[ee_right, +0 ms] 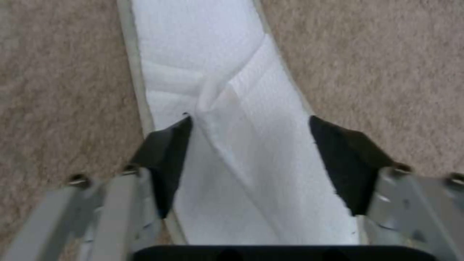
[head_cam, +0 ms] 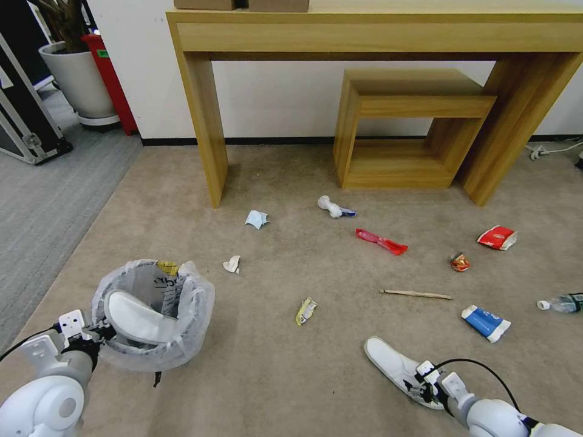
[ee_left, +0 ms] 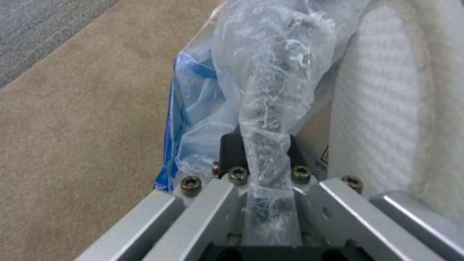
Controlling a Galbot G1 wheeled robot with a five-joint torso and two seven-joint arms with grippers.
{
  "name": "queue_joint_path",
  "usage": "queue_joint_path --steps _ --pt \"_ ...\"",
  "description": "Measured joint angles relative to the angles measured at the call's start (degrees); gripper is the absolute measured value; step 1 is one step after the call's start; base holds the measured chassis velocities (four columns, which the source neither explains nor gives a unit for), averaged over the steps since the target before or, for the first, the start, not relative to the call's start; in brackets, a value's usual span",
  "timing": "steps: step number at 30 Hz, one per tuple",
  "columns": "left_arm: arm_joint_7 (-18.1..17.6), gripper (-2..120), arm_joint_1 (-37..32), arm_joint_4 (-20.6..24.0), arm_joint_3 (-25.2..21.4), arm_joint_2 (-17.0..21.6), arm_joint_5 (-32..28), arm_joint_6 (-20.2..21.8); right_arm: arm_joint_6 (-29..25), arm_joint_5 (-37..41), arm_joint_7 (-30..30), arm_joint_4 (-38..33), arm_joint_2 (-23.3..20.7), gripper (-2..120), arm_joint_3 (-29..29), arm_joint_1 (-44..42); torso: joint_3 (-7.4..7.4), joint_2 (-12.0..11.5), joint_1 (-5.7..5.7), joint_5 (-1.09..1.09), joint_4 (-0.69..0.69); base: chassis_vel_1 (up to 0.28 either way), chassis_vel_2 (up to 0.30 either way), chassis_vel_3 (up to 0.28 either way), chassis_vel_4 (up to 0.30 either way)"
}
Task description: Pick up the trash bin and place the garbage on the floor into it.
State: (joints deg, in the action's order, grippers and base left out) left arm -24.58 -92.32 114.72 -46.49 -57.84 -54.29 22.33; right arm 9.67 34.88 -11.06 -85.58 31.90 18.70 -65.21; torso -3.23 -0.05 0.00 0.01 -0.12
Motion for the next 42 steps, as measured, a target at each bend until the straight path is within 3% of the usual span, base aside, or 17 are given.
queue_joint_path --steps 6,9,12,17,25,28,32,37,42 --pt "0.0 0 0.0 -0.1 0.3 -0.1 0.2 -0.2 -1.0 -0.7 -0.3 0.5 0.6 43 -0.3 -0.5 0.00 0.0 0.00 0.00 0.00 0.000 0.000 0.000 0.000" --pt "0.0 0 0.1 -0.2 0.3 -0.1 0.3 -0.3 -1.4 -1.0 -0.8 0.6 0.9 27 -0.6 -0.8 0.00 0.0 0.00 -0.01 0.00 0.000 0.000 0.000 0.000" --pt "0.0 0 0.0 -0.2 0.3 -0.1 0.3 -0.5 -1.7 -1.1 -1.0 0.8 1.3 22 -0.8 -0.8 0.00 0.0 0.00 -0.01 0.00 0.000 0.000 0.000 0.000" --pt "0.0 0 -0.3 -0.1 0.3 -0.1 0.5 -0.6 -2.6 -1.7 -1.2 1.3 2.0 2 -1.7 -1.7 0.00 0.0 0.00 -0.01 0.00 0.000 0.000 0.000 0.000" --pt "0.0 0 -0.3 -0.1 0.3 -0.1 0.8 -0.6 -5.2 -1.9 -1.0 0.2 2.7 0 -6.0 -4.6 0.00 0.0 0.00 0.00 0.00 0.000 0.000 0.000 0.000" --pt "0.0 0 -0.3 -0.1 0.4 -0.1 0.8 -0.6 -9.5 -1.1 0.4 -6.1 1.9 0 -12.3 -6.7 0.00 0.0 0.00 -0.01 -0.01 0.000 0.000 0.000 0.000" --pt "-0.1 0 -0.2 0.3 0.4 -0.1 0.7 -0.4 -12.1 -1.1 1.0 -12.1 1.2 0 -16.5 -6.9 0.00 0.0 0.00 -0.03 0.00 0.000 0.000 0.000 0.000" --pt "-0.6 0 -0.1 1.3 0.8 0.2 0.1 0.4 -16.3 -0.4 2.3 -20.7 1.2 0 -18.8 -1.2 0.00 0.0 0.00 -0.02 0.01 0.000 0.000 0.000 0.000" --pt "-1.5 0 -0.1 3.3 1.7 0.5 -1.1 1.5 -23.2 4.8 8.7 -28.6 0.8 0 -16.7 7.2 0.00 0.0 0.00 -0.03 0.00 0.000 0.000 0.000 0.000"
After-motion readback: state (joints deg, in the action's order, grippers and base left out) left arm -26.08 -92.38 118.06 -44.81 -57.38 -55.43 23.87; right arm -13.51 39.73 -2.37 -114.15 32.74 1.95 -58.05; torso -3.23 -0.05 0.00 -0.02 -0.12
